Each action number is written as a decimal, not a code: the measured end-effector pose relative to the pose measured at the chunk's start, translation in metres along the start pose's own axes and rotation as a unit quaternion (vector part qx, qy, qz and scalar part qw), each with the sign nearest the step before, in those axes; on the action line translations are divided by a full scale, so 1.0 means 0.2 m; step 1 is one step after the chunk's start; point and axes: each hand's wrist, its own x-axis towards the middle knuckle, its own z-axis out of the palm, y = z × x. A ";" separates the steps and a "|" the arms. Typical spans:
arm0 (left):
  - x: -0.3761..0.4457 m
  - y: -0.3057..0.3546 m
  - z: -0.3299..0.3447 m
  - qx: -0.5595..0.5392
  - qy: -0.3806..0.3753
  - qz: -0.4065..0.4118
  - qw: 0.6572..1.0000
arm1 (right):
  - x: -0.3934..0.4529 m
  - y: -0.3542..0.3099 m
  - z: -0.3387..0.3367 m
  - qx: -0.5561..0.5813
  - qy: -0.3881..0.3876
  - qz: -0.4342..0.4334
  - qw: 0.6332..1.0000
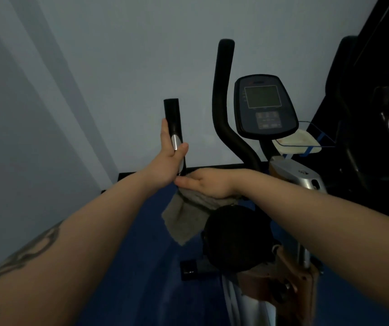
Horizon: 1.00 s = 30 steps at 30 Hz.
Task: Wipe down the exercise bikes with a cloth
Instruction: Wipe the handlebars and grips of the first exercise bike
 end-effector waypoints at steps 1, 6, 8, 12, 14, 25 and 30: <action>0.00 0.00 0.00 0.001 -0.002 -0.005 1.000 | 0.00 0.00 0.01 0.008 0.018 -0.007 1.000; 0.00 0.00 -0.01 0.013 -0.009 -0.015 1.000 | -0.12 0.11 -0.04 -0.172 0.000 0.010 0.985; 0.00 0.00 -0.01 0.003 -0.008 -0.013 1.000 | -0.13 0.12 -0.06 -0.232 -0.027 0.026 0.972; 0.01 -0.01 -0.01 -0.004 -0.004 -0.013 1.000 | -0.02 0.03 -0.02 -0.065 0.001 -0.017 0.998; 0.01 0.00 -0.01 -0.028 -0.005 -0.012 1.000 | 0.01 0.00 0.00 0.007 0.014 -0.019 1.000; 0.00 -0.05 0.08 -0.216 0.105 -0.038 0.970 | -0.02 0.04 0.03 -0.054 0.085 -0.032 0.994; 0.00 -0.04 0.13 -0.446 0.155 -0.117 0.874 | 0.09 -0.01 0.06 0.138 0.165 -0.033 0.976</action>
